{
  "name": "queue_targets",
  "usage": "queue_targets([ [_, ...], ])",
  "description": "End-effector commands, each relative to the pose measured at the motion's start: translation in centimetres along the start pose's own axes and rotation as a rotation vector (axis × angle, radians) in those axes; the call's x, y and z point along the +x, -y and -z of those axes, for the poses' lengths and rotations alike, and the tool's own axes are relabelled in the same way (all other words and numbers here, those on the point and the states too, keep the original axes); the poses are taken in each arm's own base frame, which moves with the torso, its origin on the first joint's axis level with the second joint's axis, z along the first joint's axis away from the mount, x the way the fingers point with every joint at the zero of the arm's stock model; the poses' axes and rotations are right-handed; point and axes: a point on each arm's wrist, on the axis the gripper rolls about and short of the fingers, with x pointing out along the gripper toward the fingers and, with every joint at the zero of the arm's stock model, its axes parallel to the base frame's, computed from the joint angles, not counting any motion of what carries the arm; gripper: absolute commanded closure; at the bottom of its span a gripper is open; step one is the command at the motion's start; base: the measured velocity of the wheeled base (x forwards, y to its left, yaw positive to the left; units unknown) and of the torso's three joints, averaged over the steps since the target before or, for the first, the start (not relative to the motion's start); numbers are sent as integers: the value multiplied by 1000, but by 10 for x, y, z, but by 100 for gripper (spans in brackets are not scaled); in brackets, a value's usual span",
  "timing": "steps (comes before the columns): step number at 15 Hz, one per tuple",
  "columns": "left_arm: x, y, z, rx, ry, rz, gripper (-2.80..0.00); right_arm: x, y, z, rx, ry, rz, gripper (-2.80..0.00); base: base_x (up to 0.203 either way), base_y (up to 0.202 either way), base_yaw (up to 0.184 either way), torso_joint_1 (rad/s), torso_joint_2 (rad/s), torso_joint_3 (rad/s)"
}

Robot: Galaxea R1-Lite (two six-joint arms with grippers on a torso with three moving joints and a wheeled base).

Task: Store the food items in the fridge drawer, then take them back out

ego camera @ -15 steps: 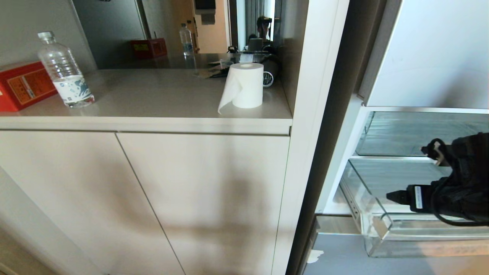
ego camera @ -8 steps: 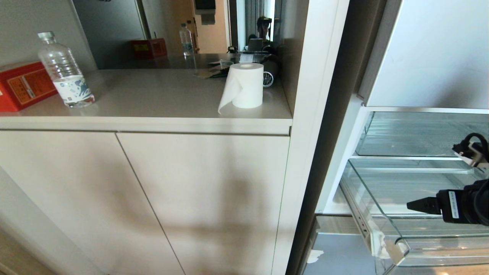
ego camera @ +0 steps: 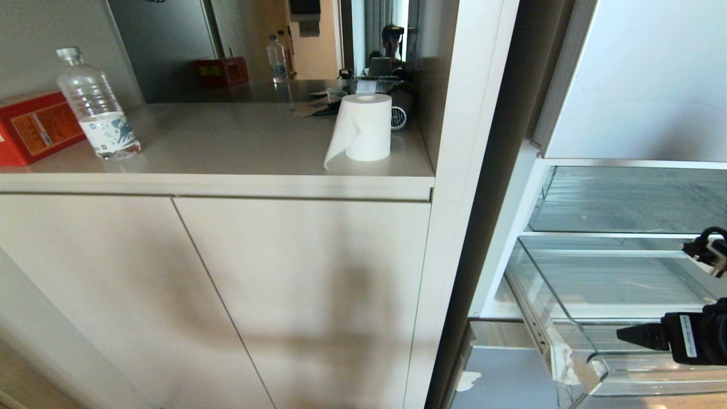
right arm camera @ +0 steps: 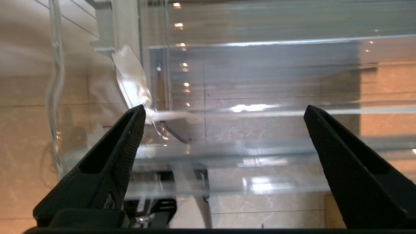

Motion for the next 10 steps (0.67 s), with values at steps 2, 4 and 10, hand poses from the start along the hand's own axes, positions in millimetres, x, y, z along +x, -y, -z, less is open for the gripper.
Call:
queue_targets([
  [2, 0, 0, 0, -1, 0, -1, 0, -18, 4, 17, -23, 46, -1, -280, 0, 0, 0, 0, 0, 0],
  [4, 0, 0, 0, -1, 0, -1, 0, -24, 6, 30, -32, 55, -1, -280, 0, 0, 0, 0, 0, 0],
  [10, 0, 0, 0, -1, 0, -1, 0, -37, 8, 39, -26, 107, -6, -280, 0, 0, 0, 0, 0, 0],
])
